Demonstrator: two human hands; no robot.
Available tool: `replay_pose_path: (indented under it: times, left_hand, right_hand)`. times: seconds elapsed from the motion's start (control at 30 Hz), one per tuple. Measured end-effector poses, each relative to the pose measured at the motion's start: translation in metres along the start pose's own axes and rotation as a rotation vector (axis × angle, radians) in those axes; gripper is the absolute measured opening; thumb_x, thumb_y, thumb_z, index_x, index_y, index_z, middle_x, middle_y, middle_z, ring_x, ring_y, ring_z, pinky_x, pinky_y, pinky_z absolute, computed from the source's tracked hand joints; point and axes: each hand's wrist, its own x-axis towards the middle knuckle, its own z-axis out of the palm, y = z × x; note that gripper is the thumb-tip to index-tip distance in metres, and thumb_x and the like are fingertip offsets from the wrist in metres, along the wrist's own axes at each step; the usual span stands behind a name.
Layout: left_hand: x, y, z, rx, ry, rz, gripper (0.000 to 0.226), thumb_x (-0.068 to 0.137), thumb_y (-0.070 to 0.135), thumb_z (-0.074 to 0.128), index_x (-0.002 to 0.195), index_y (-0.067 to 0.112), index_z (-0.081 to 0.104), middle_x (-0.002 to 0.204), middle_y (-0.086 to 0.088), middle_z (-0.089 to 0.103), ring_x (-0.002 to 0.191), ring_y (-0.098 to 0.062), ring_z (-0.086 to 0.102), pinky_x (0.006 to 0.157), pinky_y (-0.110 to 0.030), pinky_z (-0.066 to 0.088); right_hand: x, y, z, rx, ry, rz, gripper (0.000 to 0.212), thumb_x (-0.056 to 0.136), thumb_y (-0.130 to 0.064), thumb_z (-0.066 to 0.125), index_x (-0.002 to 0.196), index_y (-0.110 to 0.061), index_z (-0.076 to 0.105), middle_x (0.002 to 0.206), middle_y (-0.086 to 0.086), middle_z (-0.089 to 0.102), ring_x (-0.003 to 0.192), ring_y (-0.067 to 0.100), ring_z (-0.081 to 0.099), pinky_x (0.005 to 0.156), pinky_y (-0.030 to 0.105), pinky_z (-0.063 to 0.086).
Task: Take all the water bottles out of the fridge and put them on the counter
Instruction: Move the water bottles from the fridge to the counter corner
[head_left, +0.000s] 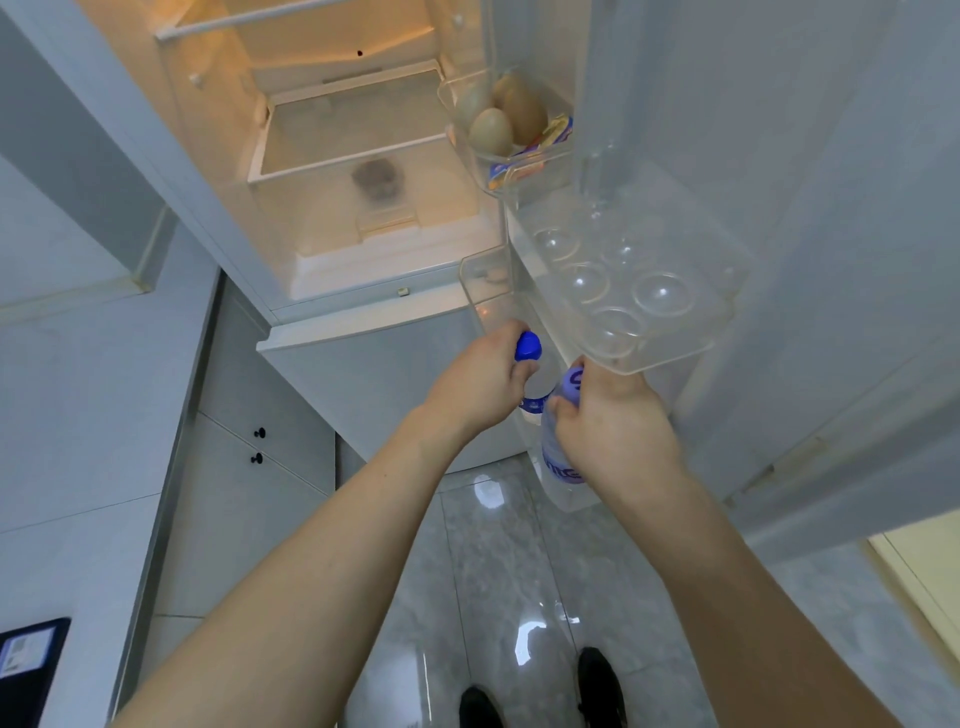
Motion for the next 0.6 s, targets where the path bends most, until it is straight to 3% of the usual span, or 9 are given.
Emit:
replay_pose_path:
  times: [0.13, 0.3, 0.43, 0.53, 0.6]
  left_hand:
    - [-0.009, -0.001, -0.006, -0.133, 0.191, -0.007, 0.027, 0.096, 0.025, 0.052, 0.120, 0.014, 0.048, 0.101, -0.009, 0.065, 0.092, -0.027, 0.060, 0.079, -0.041, 0.049]
    - [-0.022, -0.001, -0.031, -0.191, 0.406, 0.020, 0.027, 0.096, 0.024, 0.052, 0.121, 0.013, 0.049, 0.100, 0.003, 0.057, 0.081, -0.017, 0.050, 0.066, -0.022, 0.032]
    - [-0.033, -0.011, -0.048, -0.238, 0.510, 0.025, 0.025, 0.096, 0.023, 0.052, 0.120, 0.014, 0.049, 0.105, 0.002, 0.061, 0.089, -0.019, 0.056, 0.074, -0.032, 0.045]
    - [-0.044, -0.017, -0.056, -0.244, 0.572, -0.003, 0.023, 0.096, 0.023, 0.052, 0.118, 0.018, 0.049, 0.103, 0.004, 0.061, 0.078, -0.021, 0.054, 0.070, -0.031, 0.043]
    - [-0.052, -0.026, -0.062, -0.242, 0.601, -0.039, 0.024, 0.096, 0.024, 0.052, 0.119, 0.019, 0.049, 0.103, 0.005, 0.060, 0.076, -0.022, 0.053, 0.069, -0.031, 0.042]
  right_hand:
    - [-0.006, -0.002, -0.001, -0.013, 0.061, -0.040, 0.026, 0.096, -0.025, 0.050, 0.111, -0.004, 0.053, 0.112, 0.014, 0.052, 0.092, 0.031, 0.057, 0.069, 0.030, 0.039]
    - [-0.014, -0.012, 0.005, 0.126, 0.170, -0.082, 0.015, 0.091, -0.018, 0.055, 0.098, -0.004, 0.057, 0.099, 0.015, 0.057, 0.086, 0.032, 0.058, 0.066, 0.030, 0.042]
    - [-0.020, -0.025, 0.007, 0.231, 0.196, -0.053, 0.021, 0.092, -0.017, 0.059, 0.110, -0.007, 0.056, 0.119, 0.015, 0.049, 0.093, 0.030, 0.057, 0.076, 0.030, 0.042]
    - [-0.024, -0.032, 0.009, 0.278, 0.259, -0.062, 0.023, 0.092, -0.016, 0.060, 0.112, -0.006, 0.056, 0.125, 0.016, 0.047, 0.101, 0.030, 0.055, 0.077, 0.024, 0.039]
    - [-0.028, -0.039, 0.012, 0.339, 0.269, -0.040, 0.025, 0.090, -0.015, 0.064, 0.112, -0.008, 0.055, 0.126, 0.015, 0.045, 0.098, 0.032, 0.057, 0.077, 0.028, 0.041]
